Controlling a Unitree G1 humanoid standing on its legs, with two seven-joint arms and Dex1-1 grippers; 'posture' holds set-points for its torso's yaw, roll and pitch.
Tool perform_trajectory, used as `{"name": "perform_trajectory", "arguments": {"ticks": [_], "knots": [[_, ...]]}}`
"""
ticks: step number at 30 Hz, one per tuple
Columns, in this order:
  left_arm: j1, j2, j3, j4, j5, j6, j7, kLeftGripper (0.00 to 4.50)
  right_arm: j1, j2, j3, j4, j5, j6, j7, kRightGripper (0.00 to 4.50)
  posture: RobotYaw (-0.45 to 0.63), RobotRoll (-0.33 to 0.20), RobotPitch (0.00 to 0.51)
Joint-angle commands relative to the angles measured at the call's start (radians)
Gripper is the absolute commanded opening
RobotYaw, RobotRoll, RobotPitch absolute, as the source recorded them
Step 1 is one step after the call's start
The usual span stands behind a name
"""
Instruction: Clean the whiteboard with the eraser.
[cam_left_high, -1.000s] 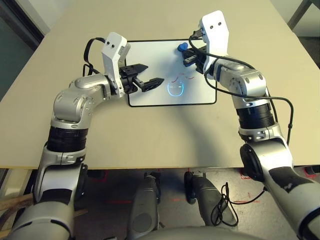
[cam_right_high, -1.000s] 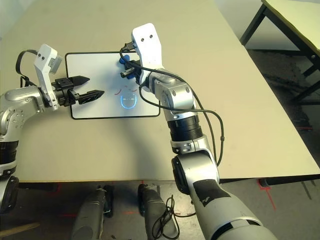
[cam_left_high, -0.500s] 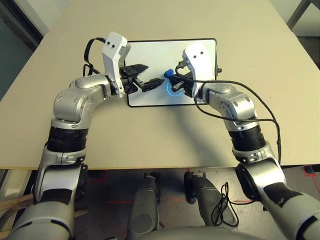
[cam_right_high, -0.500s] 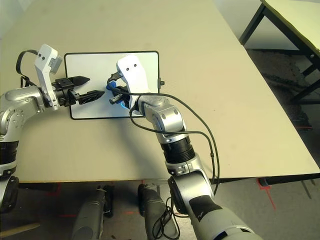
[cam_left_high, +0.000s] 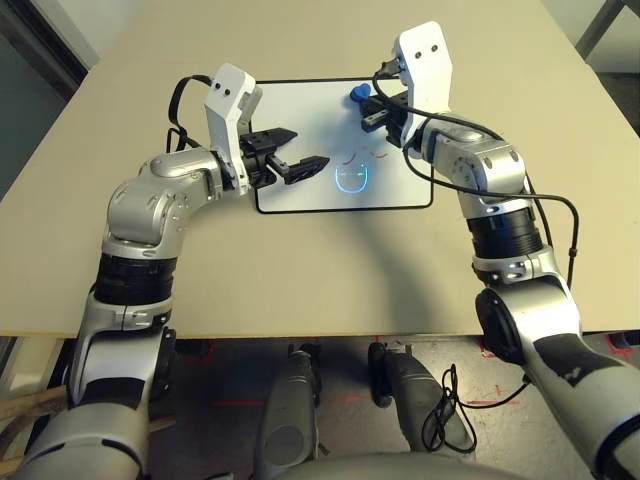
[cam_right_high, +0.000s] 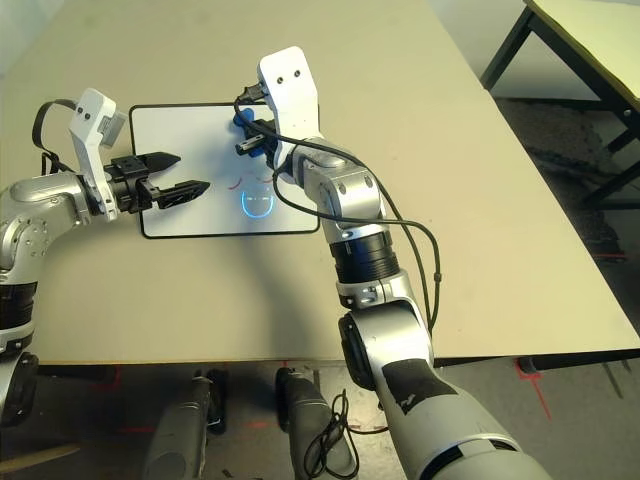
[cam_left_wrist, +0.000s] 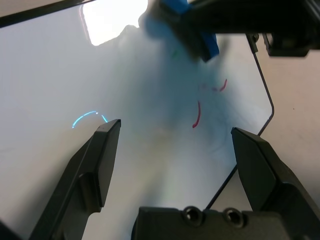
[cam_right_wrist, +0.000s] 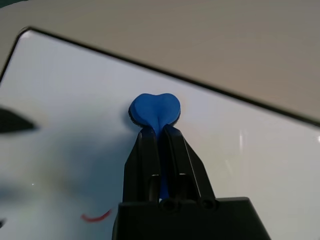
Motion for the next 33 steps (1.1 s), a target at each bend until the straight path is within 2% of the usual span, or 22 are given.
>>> {"name": "perform_trajectory", "arguments": {"ticks": [1,4,8,22,25,33], "knots": [[0.006,0.003,-0.006,-0.01,-0.006,0.01,-0.005,4.5,0.102,0.009,0.063,-0.024,-0.006,0.075,0.015,0.0,0.09,0.0,0.257],[0.005,0.004,-0.007,-0.01,-0.006,0.009,-0.006,4.5,0.163,0.013,0.098,-0.072,-0.009,0.103,0.022,0.0,0.09,0.0,0.257],[0.003,0.003,-0.009,-0.01,-0.006,0.01,-0.007,4.5,0.173,0.004,0.103,-0.061,-0.016,0.101,0.027,0.0,0.09,0.0,0.255],[0.007,0.0,-0.014,-0.014,-0.008,0.014,-0.01,4.5,-0.067,-0.014,-0.037,0.139,-0.005,-0.039,-0.028,0.0,0.08,0.0,0.261],[0.007,0.002,-0.013,-0.014,-0.008,0.016,-0.012,4.5,-0.052,-0.002,-0.028,0.12,-0.005,-0.027,-0.026,0.0,0.08,0.0,0.263],[0.006,0.006,-0.012,-0.013,-0.006,0.019,-0.015,4.5,0.08,0.021,0.047,0.0,-0.005,0.06,0.005,0.0,0.08,0.0,0.267]]}}
